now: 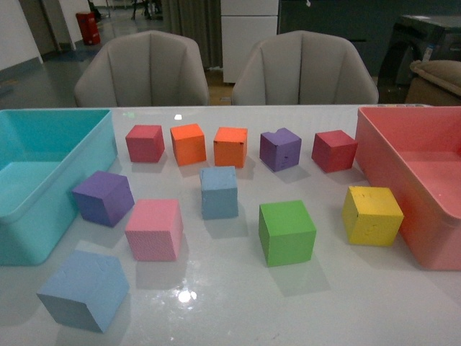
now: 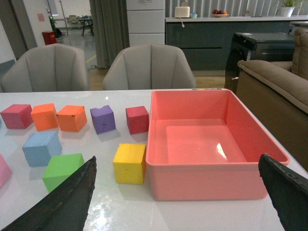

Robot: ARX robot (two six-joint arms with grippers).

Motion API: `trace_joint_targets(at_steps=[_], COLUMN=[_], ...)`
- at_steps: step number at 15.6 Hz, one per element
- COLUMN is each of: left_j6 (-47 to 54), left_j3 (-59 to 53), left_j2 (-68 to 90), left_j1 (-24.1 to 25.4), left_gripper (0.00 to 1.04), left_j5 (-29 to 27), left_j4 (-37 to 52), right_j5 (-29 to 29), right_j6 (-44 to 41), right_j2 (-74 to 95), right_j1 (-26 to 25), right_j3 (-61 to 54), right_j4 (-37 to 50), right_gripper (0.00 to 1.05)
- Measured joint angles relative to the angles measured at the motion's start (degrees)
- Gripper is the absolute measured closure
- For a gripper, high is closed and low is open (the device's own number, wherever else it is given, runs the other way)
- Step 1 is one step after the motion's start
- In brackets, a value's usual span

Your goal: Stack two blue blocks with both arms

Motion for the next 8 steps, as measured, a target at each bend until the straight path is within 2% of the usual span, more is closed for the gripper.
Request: trace_joint_targets(at_steps=[1, 6, 7, 8], left_j6=[0.0, 0.0, 0.0, 0.2], left_j3=[0.0, 0.0, 0.3, 2.7], left_j2=[0.0, 0.0, 0.3, 3.6], left_j1=[0.0, 0.0, 0.2, 1.6], left_gripper=[0.07, 0.07, 0.07, 0.07], left_j5=[0.0, 0.0, 0.6, 4.4], left_j4=[0.0, 0.0, -1.7, -8.7], right_j5=[0.0, 0.0, 0.0, 0.0], right_j6=[0.0, 0.0, 0.0, 0.0], right_j2=[0.0, 0.0, 0.0, 0.0], right_j1=[0.0, 0.0, 0.0, 0.0], right_j3=[0.0, 0.0, 0.0, 0.0], right_j4=[0.0, 0.0, 0.0, 0.0], right_gripper=[0.05, 0.06, 0.06, 0.06])
